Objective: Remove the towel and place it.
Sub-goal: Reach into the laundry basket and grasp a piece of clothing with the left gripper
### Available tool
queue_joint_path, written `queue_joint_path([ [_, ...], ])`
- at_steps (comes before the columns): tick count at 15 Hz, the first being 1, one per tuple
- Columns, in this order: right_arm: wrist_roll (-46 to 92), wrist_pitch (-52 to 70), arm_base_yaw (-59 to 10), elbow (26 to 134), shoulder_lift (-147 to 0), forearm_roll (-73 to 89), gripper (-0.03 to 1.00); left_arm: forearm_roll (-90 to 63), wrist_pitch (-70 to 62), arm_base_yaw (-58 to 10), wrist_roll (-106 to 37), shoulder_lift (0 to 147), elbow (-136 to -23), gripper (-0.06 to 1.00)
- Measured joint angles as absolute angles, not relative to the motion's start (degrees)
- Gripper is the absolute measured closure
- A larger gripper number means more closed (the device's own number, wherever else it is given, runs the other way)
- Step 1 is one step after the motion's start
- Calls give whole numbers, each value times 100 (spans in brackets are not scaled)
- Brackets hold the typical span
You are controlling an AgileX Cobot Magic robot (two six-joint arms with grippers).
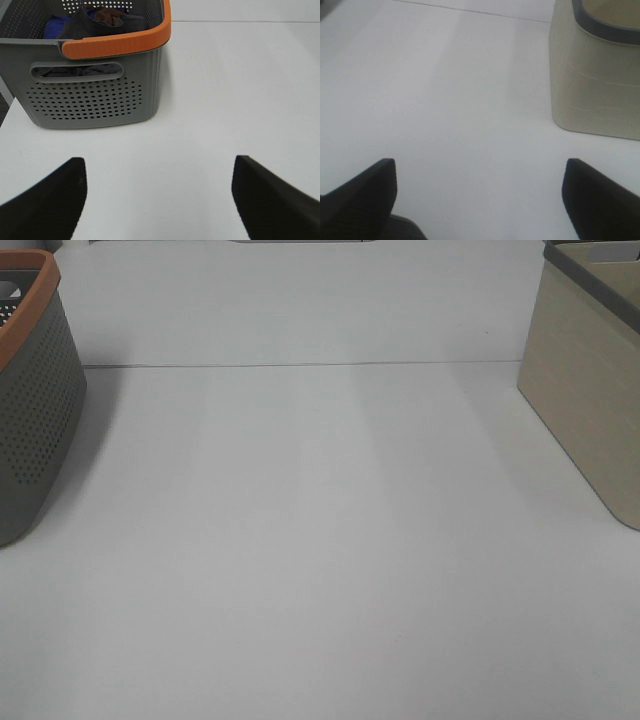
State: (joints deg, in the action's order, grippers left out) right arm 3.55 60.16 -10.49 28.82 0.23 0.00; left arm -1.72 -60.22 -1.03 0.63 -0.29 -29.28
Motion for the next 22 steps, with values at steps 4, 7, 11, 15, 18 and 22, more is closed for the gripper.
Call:
queue_joint_path([
  [4, 355, 6016, -1049, 2882, 23, 0, 10, -172, -6022, -103, 63, -29, -2928, 20],
  [7, 355, 6016, -1049, 2882, 23, 0, 10, -172, -6022, -103, 63, -29, -2928, 20],
  [11, 355, 6016, -1049, 2882, 23, 0, 10, -172, -6022, -103, 63, -29, -2928, 20],
  [15, 355, 6016, -1049, 2882, 23, 0, 10, -172, -6022, -103, 63, -29, -2928, 20],
  [18, 355, 6016, -1049, 2882, 23, 0, 10, -172, -6022, -103, 63, -29, -2928, 20],
  [22, 355, 6016, -1049, 2882, 23, 0, 10, -172, -6022, -103, 63, -29, -2928, 20],
])
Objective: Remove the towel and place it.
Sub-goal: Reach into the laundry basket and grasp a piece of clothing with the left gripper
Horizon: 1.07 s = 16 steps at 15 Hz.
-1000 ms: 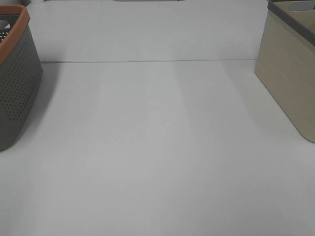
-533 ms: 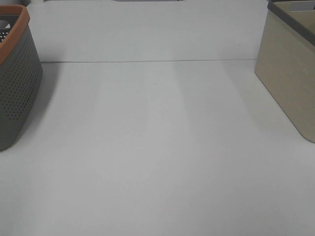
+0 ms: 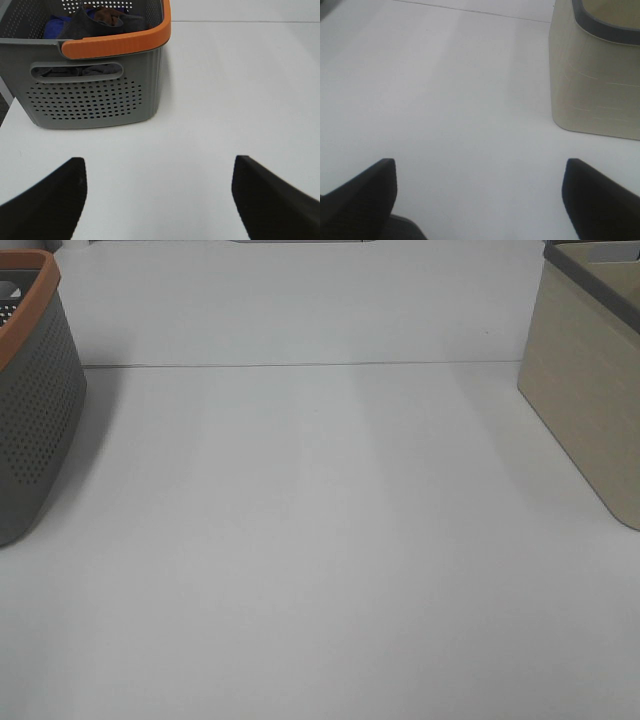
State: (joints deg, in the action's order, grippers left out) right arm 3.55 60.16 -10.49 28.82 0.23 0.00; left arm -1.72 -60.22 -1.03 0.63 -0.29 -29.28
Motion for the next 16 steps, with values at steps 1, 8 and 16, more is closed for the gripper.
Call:
queue_joint_path([
  [1, 355, 6016, -1049, 2882, 23, 0, 11, -172, -6022, -103, 63, -29, -2928, 20],
  [8, 355, 6016, -1049, 2882, 23, 0, 12, -166, -6022, -103, 63, -29, -2928, 20],
  [16, 309, 6016, -1049, 2882, 23, 0, 12, -160, -6010, -103, 63, 34, -2951, 20],
])
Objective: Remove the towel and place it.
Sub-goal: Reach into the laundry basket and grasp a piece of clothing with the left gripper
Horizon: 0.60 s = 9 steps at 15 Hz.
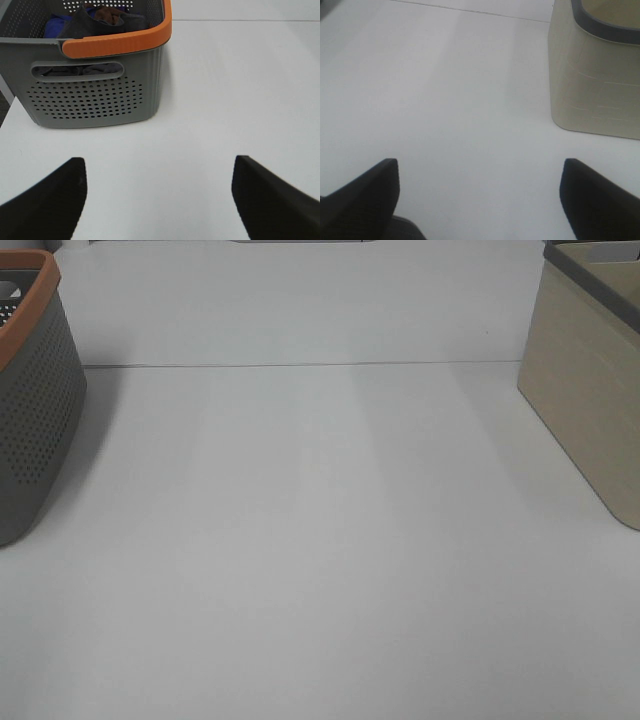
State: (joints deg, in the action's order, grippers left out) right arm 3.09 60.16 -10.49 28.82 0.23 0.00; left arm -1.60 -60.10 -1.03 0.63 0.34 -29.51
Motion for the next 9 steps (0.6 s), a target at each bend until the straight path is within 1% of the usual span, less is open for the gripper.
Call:
queue_joint_path([
  [7, 304, 6016, -1049, 2882, 23, 0, 12, 350, -5844, -103, 447, 779, -3466, 20],
  [9, 304, 6016, -1049, 2882, 23, 0, 12, 556, -5535, -103, 693, 1547, -3850, 20],
])
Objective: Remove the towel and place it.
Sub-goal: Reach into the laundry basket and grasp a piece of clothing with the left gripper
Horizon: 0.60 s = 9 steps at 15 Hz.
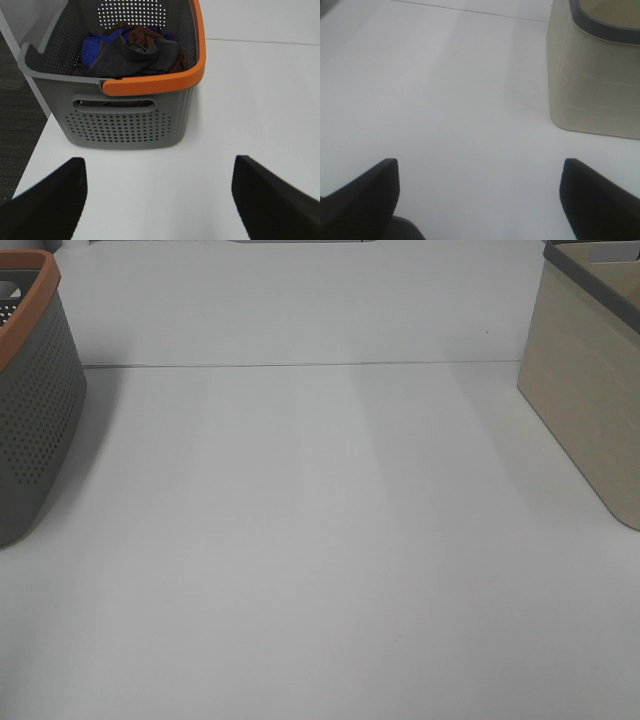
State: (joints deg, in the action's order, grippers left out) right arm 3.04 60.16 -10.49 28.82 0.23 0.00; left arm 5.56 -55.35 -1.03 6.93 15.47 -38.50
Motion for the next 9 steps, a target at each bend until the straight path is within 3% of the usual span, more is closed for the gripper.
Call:
queue_joint_path([
  [9, 304, 6016, -1049, 2882, 23, 0, 12, 1553, -4085, -103, 2601, 4492, -4882, 20],
])
